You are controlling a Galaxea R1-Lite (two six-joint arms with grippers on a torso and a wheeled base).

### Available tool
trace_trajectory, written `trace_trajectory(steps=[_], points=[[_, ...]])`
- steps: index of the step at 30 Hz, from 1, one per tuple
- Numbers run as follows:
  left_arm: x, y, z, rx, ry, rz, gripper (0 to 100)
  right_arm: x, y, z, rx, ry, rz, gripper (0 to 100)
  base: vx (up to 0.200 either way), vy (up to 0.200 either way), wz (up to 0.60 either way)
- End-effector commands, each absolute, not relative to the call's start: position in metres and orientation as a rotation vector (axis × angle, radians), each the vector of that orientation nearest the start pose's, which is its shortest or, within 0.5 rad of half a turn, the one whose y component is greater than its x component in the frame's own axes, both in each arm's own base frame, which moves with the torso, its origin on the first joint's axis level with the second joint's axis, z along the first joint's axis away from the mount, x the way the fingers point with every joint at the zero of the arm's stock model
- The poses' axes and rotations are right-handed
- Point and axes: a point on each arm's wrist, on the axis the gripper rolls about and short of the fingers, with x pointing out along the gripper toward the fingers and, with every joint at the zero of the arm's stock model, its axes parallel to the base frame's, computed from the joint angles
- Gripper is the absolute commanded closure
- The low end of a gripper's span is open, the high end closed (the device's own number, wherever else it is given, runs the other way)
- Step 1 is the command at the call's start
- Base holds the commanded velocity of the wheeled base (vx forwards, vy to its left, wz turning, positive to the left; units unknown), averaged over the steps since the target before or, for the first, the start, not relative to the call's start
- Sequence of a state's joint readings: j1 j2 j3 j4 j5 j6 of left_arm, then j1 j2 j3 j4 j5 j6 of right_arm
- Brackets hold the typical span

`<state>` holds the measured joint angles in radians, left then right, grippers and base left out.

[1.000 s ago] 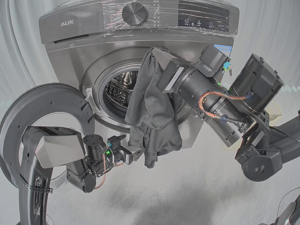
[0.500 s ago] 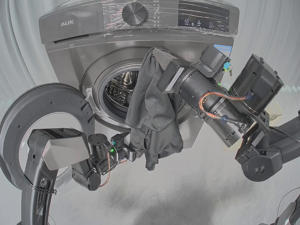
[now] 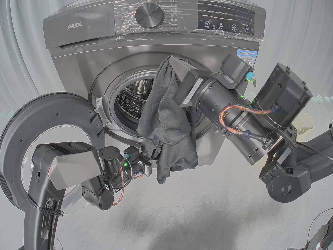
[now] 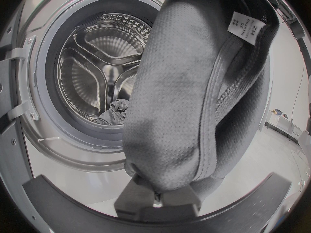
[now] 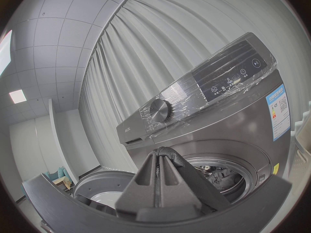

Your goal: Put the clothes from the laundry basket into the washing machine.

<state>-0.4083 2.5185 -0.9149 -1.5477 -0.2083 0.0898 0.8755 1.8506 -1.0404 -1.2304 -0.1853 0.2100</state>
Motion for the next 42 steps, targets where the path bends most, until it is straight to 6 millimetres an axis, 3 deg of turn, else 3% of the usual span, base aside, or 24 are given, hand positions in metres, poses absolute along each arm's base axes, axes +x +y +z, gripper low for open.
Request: trace_trajectory(steps=[1, 8, 14, 22, 35, 36, 40, 41, 42], points=[[0.378, -0.169, -0.004, 0.091, 0.024, -0.620, 100, 0.232, 0.265, 0.250, 0.405, -0.284, 0.706, 100, 0.000, 0.000, 0.00], [0.367, -0.164, 0.016, 0.088, 0.010, -0.619, 100, 0.240, 0.256, 0.243, 0.385, -0.264, 0.674, 100, 0.000, 0.000, 0.00], [0.337, -0.150, 0.042, 0.094, 0.030, -0.628, 100, 0.249, 0.244, 0.234, 0.362, -0.241, 0.632, 100, 0.000, 0.000, 0.00], [0.297, -0.133, 0.070, 0.096, 0.038, -0.701, 100, 0.263, 0.219, 0.205, 0.300, -0.156, 0.590, 100, 0.000, 0.000, 0.00], [0.293, -0.126, 0.097, 0.082, -0.044, -0.697, 100, 0.268, 0.205, 0.166, 0.254, -0.062, 0.572, 100, 0.000, 0.000, 0.00], [0.293, -0.126, 0.098, 0.082, -0.050, -0.698, 100, 0.267, 0.205, 0.163, 0.250, -0.050, 0.571, 0, 0.000, 0.000, 0.00], [0.294, -0.127, 0.102, 0.081, -0.068, -0.699, 100, 0.270, 0.205, 0.152, 0.236, -0.016, 0.561, 0, 0.000, 0.000, 0.00], [0.293, -0.126, 0.106, 0.079, -0.080, -0.698, 100, 0.268, 0.203, 0.132, 0.201, 0.061, 0.555, 0, 0.000, 0.000, 0.00], [0.293, -0.126, 0.106, 0.079, -0.080, -0.698, 100, 0.268, 0.203, 0.132, 0.201, 0.061, 0.555, 0, 0.000, 0.000, 0.00]])
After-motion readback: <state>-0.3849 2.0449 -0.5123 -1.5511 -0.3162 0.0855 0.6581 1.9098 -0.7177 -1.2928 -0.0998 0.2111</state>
